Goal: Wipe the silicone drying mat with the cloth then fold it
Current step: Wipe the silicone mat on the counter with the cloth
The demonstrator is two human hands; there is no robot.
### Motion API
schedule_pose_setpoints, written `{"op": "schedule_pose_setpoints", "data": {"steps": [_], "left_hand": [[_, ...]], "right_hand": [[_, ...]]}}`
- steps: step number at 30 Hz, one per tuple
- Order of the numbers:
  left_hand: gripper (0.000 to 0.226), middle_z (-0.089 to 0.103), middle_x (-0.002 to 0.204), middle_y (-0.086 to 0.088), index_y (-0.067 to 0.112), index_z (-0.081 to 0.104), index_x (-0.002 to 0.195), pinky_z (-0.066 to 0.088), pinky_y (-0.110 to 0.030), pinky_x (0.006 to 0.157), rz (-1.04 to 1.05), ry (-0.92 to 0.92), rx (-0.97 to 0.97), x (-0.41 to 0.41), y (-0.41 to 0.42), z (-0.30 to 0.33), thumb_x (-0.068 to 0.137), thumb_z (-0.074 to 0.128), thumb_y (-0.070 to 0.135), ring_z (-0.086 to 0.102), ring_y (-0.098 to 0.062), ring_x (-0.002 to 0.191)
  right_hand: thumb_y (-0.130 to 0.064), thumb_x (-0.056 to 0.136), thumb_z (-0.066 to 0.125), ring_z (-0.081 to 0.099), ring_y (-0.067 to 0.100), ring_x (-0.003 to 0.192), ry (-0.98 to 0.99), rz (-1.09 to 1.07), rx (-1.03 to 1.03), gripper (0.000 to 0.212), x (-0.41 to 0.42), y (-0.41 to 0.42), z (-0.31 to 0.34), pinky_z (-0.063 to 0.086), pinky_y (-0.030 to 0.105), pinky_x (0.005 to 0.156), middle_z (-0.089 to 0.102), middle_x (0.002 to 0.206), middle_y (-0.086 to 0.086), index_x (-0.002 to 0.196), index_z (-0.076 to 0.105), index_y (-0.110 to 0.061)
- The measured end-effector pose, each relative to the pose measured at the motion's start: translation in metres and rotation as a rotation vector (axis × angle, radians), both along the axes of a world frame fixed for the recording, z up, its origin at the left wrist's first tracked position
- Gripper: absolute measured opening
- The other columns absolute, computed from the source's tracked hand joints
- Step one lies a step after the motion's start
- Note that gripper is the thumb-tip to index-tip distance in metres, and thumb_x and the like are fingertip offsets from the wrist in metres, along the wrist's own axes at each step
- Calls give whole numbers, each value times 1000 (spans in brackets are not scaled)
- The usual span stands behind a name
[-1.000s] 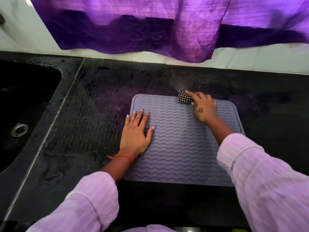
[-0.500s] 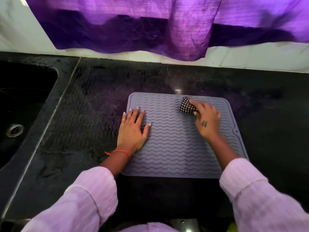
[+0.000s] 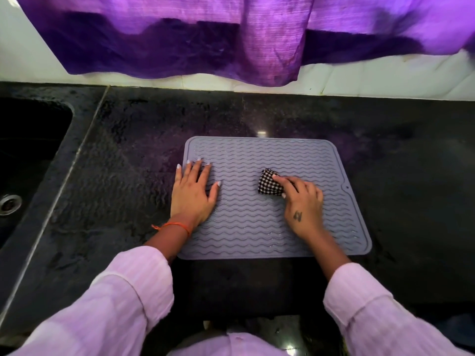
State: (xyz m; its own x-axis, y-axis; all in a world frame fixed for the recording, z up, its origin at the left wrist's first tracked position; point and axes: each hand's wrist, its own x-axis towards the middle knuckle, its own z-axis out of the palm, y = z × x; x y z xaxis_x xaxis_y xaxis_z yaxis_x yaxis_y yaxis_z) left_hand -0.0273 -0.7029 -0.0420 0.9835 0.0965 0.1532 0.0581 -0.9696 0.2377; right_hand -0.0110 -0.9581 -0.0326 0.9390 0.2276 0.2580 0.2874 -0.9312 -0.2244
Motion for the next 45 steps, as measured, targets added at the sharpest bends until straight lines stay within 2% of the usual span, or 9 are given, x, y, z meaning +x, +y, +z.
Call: {"op": "schedule_pose_setpoints", "data": {"steps": [3, 7, 16, 22, 27, 31, 38, 42, 45], "left_hand": [[76, 28, 154, -8, 17, 34, 145, -2, -39, 119, 3, 8, -28, 0, 1, 0, 87, 11, 60, 19, -24, 144], [76, 26, 154, -8, 17, 32, 146, -3, -37, 119, -11, 6, -28, 3, -4, 3, 87, 10, 60, 18, -24, 144], [63, 27, 154, -10, 16, 33, 145, -2, -37, 119, -8, 13, -28, -2, 0, -1, 93, 22, 50, 18, -26, 144], [62, 35, 149, -14, 12, 42, 141, 7, -40, 119, -45, -6, -27, -6, -2, -2, 94, 23, 47, 26, -32, 140], [59, 37, 148, -14, 11, 44, 140, 14, -41, 117, -41, 3, -75, -7, -3, -1, 93, 27, 44, 27, -32, 140], [56, 38, 147, -13, 11, 45, 138, 17, -42, 116, -39, -5, -101, -7, -3, 0, 93, 31, 42, 29, -33, 139], [56, 46, 140, -16, 9, 53, 129, 25, -47, 112, 6, -25, -139, -1, -7, 6, 87, 38, 43, 38, -35, 131], [62, 34, 148, -16, 13, 47, 135, 12, -47, 116, 4, 11, -114, 10, -25, 11, 87, 34, 50, 24, -35, 139], [68, 23, 155, -9, 18, 34, 145, -2, -44, 117, -60, 73, -88, 12, -39, 7, 88, 24, 55, 11, -30, 144]], "right_hand": [[-13, 80, 48, 49, 22, 101, 10, -2, 91, 52, -2, -2, 8, 30, 36, 86, 60, 118, -4, 128, 53, -33], [-16, 85, 47, 48, 20, 104, -30, 5, 5, 51, -41, -20, -3, 31, 40, 92, 56, 125, -5, 133, 46, -34], [-14, 86, 52, 46, 17, 104, -62, 51, 58, 50, -72, -29, -5, 29, 35, 92, 56, 123, -6, 134, 48, -29], [-11, 83, 55, 48, 17, 101, -51, 66, 140, 46, -74, -33, 2, 27, 31, 90, 60, 117, -6, 127, 55, -27], [-20, 89, 46, 50, 18, 106, -44, 118, 150, 39, -112, -48, -9, 32, 39, 96, 57, 123, -7, 126, 51, -31], [-17, 87, 47, 51, 18, 107, -30, 158, 216, 39, -102, -53, -1, 32, 36, 94, 59, 122, -8, 123, 56, -28], [-18, 87, 46, 51, 18, 107, -25, 169, 141, 42, -109, -76, -3, 34, 40, 95, 56, 125, -10, 127, 50, -31], [-6, 83, 49, 50, 20, 106, -81, 145, 117, 52, -87, -83, 5, 36, 43, 96, 57, 124, -3, 133, 49, -22], [-10, 87, 49, 50, 23, 106, -25, 172, 33, 53, -80, -87, -5, 37, 45, 95, 53, 127, -2, 137, 41, -24]]}}
